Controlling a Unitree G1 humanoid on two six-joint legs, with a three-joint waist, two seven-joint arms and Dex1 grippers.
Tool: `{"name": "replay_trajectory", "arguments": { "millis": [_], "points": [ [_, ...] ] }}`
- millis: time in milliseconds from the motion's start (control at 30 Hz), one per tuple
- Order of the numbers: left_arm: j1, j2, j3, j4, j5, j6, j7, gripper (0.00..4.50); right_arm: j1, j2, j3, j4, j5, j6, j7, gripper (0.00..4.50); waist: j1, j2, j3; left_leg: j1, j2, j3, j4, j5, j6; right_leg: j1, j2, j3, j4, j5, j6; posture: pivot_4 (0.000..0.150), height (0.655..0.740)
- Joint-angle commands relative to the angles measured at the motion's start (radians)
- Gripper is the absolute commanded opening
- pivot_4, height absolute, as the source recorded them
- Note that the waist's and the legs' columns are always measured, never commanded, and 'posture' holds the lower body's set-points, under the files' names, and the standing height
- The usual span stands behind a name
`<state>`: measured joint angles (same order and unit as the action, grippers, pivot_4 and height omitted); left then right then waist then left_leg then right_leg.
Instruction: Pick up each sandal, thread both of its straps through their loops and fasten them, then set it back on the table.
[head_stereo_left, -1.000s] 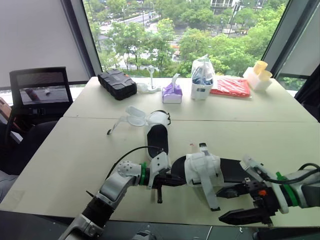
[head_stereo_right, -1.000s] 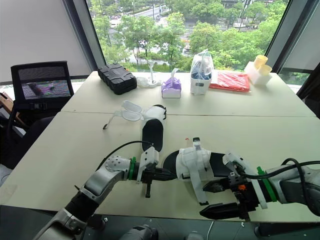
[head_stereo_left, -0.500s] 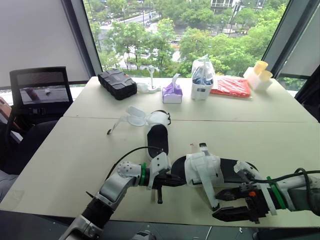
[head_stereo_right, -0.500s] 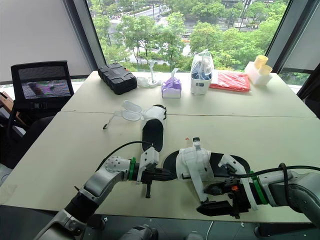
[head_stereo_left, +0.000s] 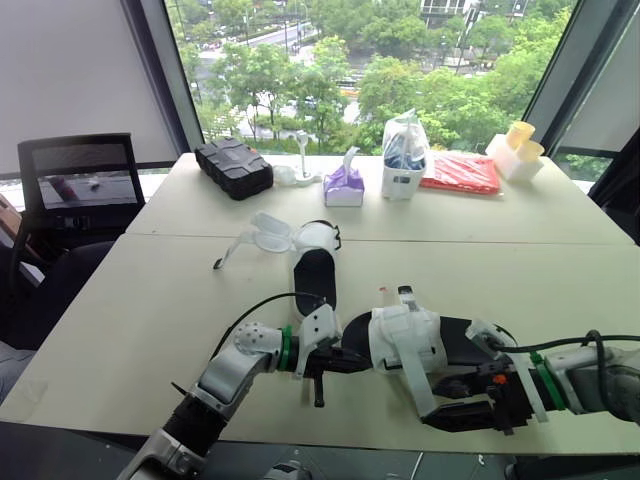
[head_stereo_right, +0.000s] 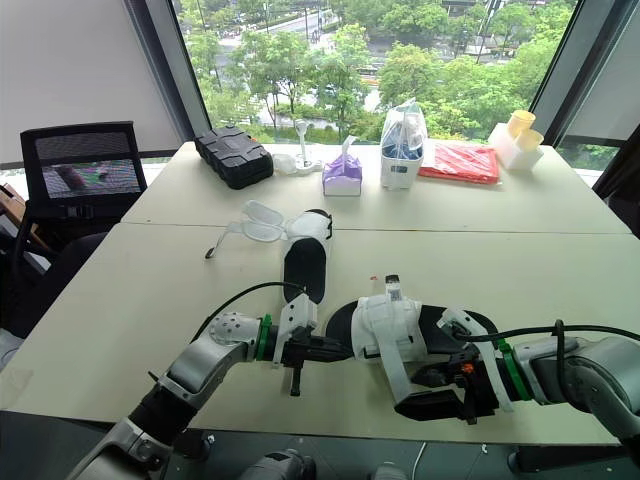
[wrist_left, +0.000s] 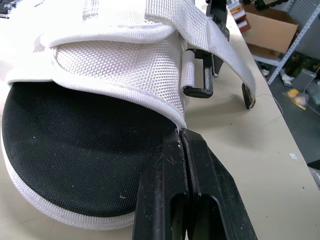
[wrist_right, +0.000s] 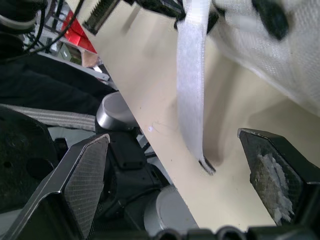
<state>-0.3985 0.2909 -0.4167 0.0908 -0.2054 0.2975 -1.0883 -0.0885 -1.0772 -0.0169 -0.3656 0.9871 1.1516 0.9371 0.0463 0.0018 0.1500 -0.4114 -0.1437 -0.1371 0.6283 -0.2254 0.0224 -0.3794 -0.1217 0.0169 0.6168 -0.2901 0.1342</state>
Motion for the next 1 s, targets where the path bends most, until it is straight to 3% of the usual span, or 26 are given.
{"name": "replay_trajectory", "arguments": {
  "millis": [33, 167, 233, 267, 500, 700, 867, 1000],
  "points": [
    [0.025, 0.012, -0.048, 0.04, 0.046, 0.038, 0.011, 0.0, -0.051, 0.047, 0.011, 0.006, 0.01, 0.035, -0.026, 4.45, 0.0, 0.0, 0.0, 0.0, 0.0, 0.0, 0.0, 0.0, 0.0, 0.0, 0.0, 0.0, 0.0, 0.0, 0.001, 0.15, 0.74],
    [0.025, 0.012, -0.047, 0.038, 0.045, 0.04, 0.014, 0.0, -0.097, 0.093, 0.032, 0.019, -0.001, 0.072, -0.046, 4.45, -0.001, 0.0, 0.0, 0.0, 0.0, 0.0, 0.0, 0.0, 0.0, 0.0, 0.0, 0.0, 0.0, 0.001, 0.002, 0.15, 0.74],
    [0.026, 0.012, -0.046, 0.037, 0.045, 0.042, 0.016, 0.0, -0.111, 0.107, 0.035, 0.023, -0.003, 0.085, -0.052, 3.95, 0.0, 0.0, 0.0, 0.0, 0.0, 0.0, 0.0, 0.0, 0.0, 0.0, 0.0, 0.0, 0.0, 0.001, 0.002, 0.15, 0.74],
    [0.026, 0.012, -0.045, 0.037, 0.045, 0.043, 0.017, 0.0, -0.115, 0.11, 0.037, 0.023, -0.005, 0.089, -0.052, 3.6, -0.001, 0.0, 0.0, 0.0, 0.0, 0.0, 0.0, 0.0, 0.0, 0.0, 0.0, 0.0, 0.0, 0.001, 0.002, 0.15, 0.74],
    [0.029, 0.011, -0.043, 0.035, 0.043, 0.045, 0.02, 0.0, -0.111, 0.098, 0.036, -0.001, -0.014, 0.104, -0.029, 0.04, -0.001, 0.0, 0.0, 0.0, 0.0, 0.0, 0.0, 0.0, 0.0, 0.0, 0.0, 0.0, 0.0, 0.001, 0.002, 0.15, 0.74],
    [0.031, 0.012, -0.044, 0.032, 0.043, 0.044, 0.019, 0.0, -0.162, 0.085, -0.012, -0.043, 0.054, 0.126, 0.028, 0.04, -0.003, 0.0, 0.0, 0.0, 0.0, 0.0, 0.0, 0.0, 0.0, 0.0, 0.0, 0.0, 0.0, 0.001, 0.002, 0.15, 0.74],
    [0.03, 0.009, -0.046, 0.034, 0.044, 0.043, 0.021, 0.0, -0.316, 0.188, -0.053, 0.066, 0.124, 0.209, -0.059, 0.04, -0.005, -0.002, 0.001, 0.0, 0.0, 0.0, 0.0, 0.0, 0.0, 0.0, 0.0, 0.0, 0.0, 0.001, 0.002, 0.15, 0.74],
    [0.031, 0.009, -0.046, 0.033, 0.045, 0.044, 0.024, 0.0, -0.407, 0.283, -0.029, 0.165, 0.073, 0.217, -0.128, 0.04, 0.001, -0.002, 0.001, 0.0, 0.0, 0.0, 0.0, 0.0, 0.0, 0.0, 0.0, 0.0, 0.0, 0.001, 0.002, 0.15, 0.74]
  ]
}}
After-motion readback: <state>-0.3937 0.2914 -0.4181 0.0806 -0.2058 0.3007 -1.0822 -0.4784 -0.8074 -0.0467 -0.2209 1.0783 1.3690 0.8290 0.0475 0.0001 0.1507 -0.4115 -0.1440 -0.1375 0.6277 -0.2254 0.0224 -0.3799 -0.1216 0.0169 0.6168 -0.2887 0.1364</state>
